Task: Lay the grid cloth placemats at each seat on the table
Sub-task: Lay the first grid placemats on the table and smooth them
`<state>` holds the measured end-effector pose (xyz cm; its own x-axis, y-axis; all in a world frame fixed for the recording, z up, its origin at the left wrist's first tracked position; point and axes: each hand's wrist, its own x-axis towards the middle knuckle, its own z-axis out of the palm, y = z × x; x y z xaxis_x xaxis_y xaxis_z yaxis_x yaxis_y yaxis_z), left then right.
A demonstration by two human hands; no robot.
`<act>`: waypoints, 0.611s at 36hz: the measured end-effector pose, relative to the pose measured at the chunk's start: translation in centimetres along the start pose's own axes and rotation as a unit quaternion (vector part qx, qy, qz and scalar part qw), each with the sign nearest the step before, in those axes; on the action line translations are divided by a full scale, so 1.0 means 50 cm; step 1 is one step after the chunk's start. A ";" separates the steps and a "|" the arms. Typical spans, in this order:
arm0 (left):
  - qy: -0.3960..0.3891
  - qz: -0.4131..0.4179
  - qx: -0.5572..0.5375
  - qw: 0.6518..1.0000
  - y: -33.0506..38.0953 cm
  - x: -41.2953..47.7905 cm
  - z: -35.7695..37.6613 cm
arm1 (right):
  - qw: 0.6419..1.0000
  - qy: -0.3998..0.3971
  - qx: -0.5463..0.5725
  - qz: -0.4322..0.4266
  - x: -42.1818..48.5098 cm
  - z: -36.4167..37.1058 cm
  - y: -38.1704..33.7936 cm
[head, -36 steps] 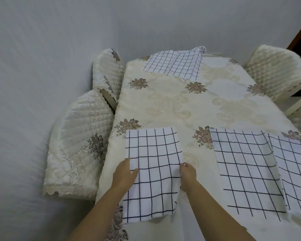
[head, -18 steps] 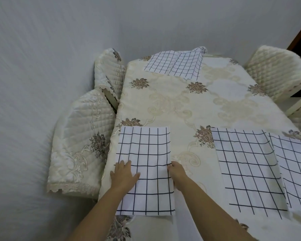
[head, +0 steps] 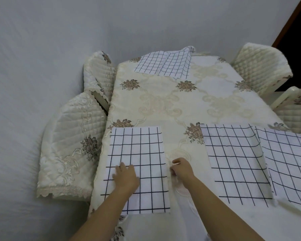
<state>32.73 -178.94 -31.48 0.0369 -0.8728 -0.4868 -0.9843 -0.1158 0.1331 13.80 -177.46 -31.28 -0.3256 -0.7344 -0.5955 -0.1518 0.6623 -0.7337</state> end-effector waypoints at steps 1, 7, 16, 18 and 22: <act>0.011 0.021 -0.013 1.000 0.015 -0.004 0.003 | 1.000 0.001 0.011 -0.004 -0.005 -0.013 0.001; 0.004 0.185 -0.213 0.959 0.141 -0.060 0.009 | 0.997 0.001 0.074 -0.022 -0.037 -0.090 0.009; -0.023 0.239 -0.282 0.929 0.314 -0.135 0.036 | 0.992 0.003 0.123 -0.040 -0.056 -0.218 0.047; -0.028 0.235 -0.285 0.929 0.344 -0.142 0.049 | 0.992 0.006 0.121 -0.040 -0.054 -0.256 0.058; -0.039 0.234 -0.281 0.930 0.410 -0.163 0.077 | 0.992 0.016 0.114 -0.051 -0.050 -0.338 0.083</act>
<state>11.59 -172.37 -28.09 -0.4073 -0.8555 -0.3198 -0.6434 0.0203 0.7652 -1.77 -170.36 -27.34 -0.3486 -0.7890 -0.5060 0.0279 0.5309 -0.8470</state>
